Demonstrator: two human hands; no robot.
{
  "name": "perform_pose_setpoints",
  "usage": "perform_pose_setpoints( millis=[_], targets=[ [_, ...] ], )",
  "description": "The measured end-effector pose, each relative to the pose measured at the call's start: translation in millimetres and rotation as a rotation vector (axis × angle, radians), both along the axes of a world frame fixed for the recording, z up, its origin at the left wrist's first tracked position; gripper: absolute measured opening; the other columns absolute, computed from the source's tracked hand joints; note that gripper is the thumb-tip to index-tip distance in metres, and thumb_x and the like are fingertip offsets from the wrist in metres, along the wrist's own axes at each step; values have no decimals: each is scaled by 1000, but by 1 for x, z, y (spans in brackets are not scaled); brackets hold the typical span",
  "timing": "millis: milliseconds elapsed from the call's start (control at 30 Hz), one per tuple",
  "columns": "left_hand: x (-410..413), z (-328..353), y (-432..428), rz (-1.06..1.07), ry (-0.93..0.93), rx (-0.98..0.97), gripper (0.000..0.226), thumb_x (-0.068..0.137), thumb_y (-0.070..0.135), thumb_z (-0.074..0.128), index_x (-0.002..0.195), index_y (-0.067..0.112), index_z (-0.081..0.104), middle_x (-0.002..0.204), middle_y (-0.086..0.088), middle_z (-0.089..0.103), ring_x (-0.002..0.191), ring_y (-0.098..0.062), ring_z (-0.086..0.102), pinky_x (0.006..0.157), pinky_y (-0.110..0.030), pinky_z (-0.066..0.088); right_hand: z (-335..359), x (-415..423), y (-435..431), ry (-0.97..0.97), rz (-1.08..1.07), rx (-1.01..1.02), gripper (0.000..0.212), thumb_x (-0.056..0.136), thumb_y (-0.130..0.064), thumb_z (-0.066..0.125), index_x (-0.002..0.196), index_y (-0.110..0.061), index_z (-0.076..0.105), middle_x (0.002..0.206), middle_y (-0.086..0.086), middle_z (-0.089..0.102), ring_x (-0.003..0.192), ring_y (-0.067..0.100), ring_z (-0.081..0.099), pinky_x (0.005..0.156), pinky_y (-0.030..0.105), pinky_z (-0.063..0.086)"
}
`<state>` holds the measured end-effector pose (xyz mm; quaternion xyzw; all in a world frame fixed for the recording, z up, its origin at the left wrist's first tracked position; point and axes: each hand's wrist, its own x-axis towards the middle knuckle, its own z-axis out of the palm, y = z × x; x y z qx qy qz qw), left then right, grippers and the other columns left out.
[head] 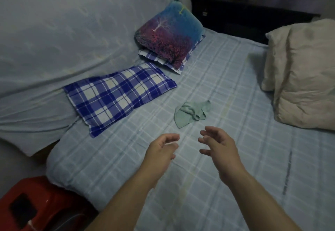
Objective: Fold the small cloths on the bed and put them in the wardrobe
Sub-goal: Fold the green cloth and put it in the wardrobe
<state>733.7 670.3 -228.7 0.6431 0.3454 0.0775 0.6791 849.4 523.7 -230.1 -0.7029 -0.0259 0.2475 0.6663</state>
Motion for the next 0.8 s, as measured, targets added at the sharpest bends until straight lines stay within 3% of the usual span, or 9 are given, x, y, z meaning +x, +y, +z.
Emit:
perform_pose_setpoints(
  millis=[200,367,567,667,800],
  targets=[
    [58,-38,47,-106,85,-25,32,101,13,54,125,29,67,127,17,65,112,1,61,102,-36,53,-29,36,47,77,-5,-111,30,95,-7,59,117,-27,62,118,-6,68,104,14,67,77,35,59],
    [111,-80,83,-168,192,-76,35,101,11,52,132,23,64,134,9,62,122,-9,57,110,-37,46,-63,79,85,139,-26,-185,31,95,-7,59,120,-26,62,119,-6,67,104,13,66,81,37,60],
    [173,-143,113,-174,281,-113,32,99,12,51,122,27,67,126,10,63,104,4,57,80,-19,46,-119,136,126,234,-27,-246,34,94,-5,58,124,-21,61,120,-3,66,103,15,65,84,40,59],
    [198,-174,123,-172,333,-130,33,98,12,49,122,26,67,122,10,64,100,6,56,73,-16,45,-152,161,140,300,-40,-270,33,93,-2,57,121,-18,62,118,1,66,102,19,64,81,41,57],
    [227,-218,132,-145,363,-144,33,97,4,49,115,23,69,106,19,64,88,14,56,60,-2,43,-203,187,158,401,-46,-295,31,93,-2,55,121,-13,62,104,4,67,89,18,64,74,39,56]
  ],
)
